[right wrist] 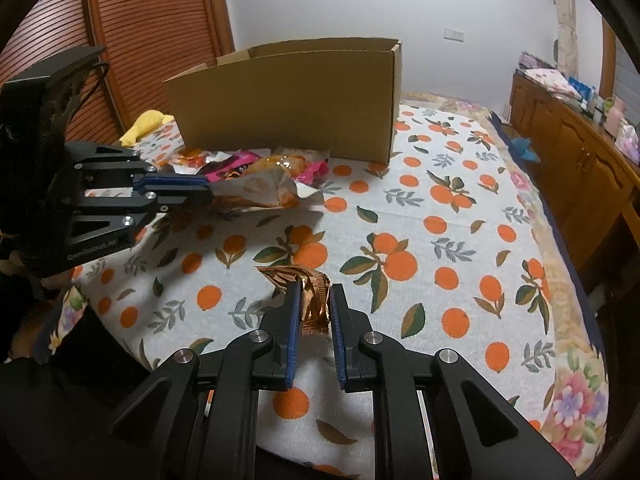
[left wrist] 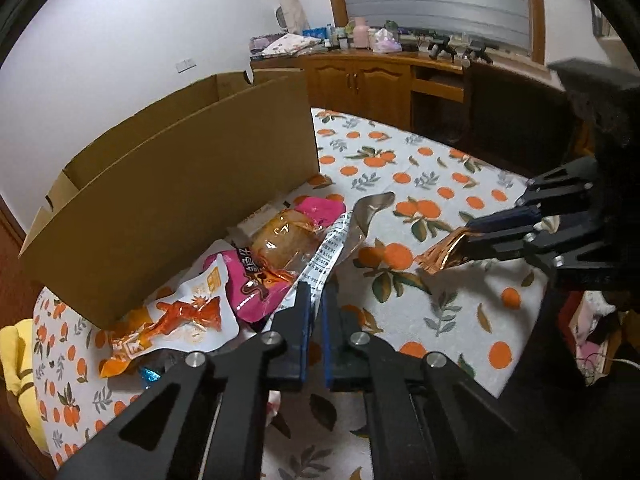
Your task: Organize snacks
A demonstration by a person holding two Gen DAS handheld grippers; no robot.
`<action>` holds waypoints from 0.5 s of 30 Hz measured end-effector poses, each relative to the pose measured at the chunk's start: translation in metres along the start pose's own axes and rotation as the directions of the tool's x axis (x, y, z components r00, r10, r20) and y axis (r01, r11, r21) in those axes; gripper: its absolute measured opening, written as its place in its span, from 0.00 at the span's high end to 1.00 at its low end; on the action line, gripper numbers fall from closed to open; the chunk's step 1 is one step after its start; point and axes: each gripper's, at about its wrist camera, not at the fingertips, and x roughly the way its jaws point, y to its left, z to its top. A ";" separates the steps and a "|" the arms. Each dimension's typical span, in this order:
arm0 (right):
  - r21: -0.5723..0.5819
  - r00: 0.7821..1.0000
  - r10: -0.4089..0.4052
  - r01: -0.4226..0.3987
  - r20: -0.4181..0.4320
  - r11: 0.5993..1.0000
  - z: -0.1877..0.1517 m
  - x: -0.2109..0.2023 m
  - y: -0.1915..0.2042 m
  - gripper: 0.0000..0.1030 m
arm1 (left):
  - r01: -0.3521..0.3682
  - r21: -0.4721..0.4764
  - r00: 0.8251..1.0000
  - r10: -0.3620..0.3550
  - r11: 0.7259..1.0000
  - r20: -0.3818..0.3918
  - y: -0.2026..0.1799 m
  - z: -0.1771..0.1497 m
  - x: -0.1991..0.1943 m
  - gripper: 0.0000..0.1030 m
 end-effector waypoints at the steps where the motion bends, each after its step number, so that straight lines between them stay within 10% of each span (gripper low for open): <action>1: 0.001 1.000 -0.001 0.001 0.000 1.000 -0.001 -0.001 0.000 0.88 | 0.007 -0.007 1.000 -0.007 1.000 0.010 0.001 0.000 -0.004 1.00; 15: 0.002 1.000 -0.001 0.001 0.024 1.000 0.007 -0.006 -0.001 0.88 | 0.032 -0.079 0.993 -0.023 0.996 0.113 0.009 0.007 -0.047 1.00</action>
